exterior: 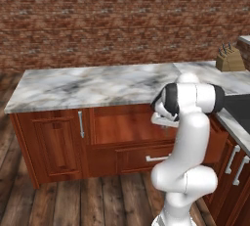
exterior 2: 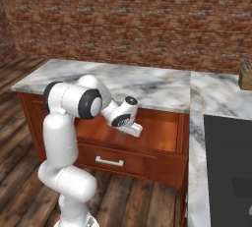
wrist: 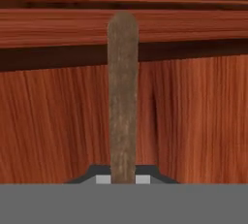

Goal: Organize the utensils by type. Pick up the wooden spoons from the counter and place them in the open cabinet. Then pick up the metallic utensils from the counter and place them in the open drawer.

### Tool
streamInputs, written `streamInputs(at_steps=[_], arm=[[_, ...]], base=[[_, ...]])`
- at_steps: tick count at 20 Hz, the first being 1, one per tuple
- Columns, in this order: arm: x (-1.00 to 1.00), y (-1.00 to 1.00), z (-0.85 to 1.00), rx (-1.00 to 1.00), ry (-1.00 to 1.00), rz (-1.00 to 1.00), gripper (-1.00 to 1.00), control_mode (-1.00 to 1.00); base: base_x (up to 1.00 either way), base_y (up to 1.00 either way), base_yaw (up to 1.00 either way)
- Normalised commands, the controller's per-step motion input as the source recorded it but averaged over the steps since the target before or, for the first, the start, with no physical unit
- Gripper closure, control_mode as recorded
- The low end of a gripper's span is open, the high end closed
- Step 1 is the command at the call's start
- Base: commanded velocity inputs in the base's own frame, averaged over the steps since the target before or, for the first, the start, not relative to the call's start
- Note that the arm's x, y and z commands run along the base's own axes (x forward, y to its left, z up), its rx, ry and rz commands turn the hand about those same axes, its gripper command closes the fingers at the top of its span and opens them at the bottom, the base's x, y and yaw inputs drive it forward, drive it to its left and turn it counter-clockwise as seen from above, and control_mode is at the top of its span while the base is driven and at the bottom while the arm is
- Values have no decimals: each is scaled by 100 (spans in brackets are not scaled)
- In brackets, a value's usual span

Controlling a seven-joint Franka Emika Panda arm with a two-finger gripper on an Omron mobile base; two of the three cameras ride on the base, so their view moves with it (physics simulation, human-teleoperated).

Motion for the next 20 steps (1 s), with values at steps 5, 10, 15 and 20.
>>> streamInputs(at_steps=[5, 10, 15, 20], arm=[[-100, -69, -23, 0, -25, 19, 100, -100], [-100, -70, -27, 0, -27, 18, 100, -100], [-54, -9, 1, 0, -17, 15, 100, -100], [9, 30, 19, -4, -1, 10, 100, -100]], base=[[0, 0, 0], [0, 0, 0], [0, 0, 0], [0, 0, 0]])
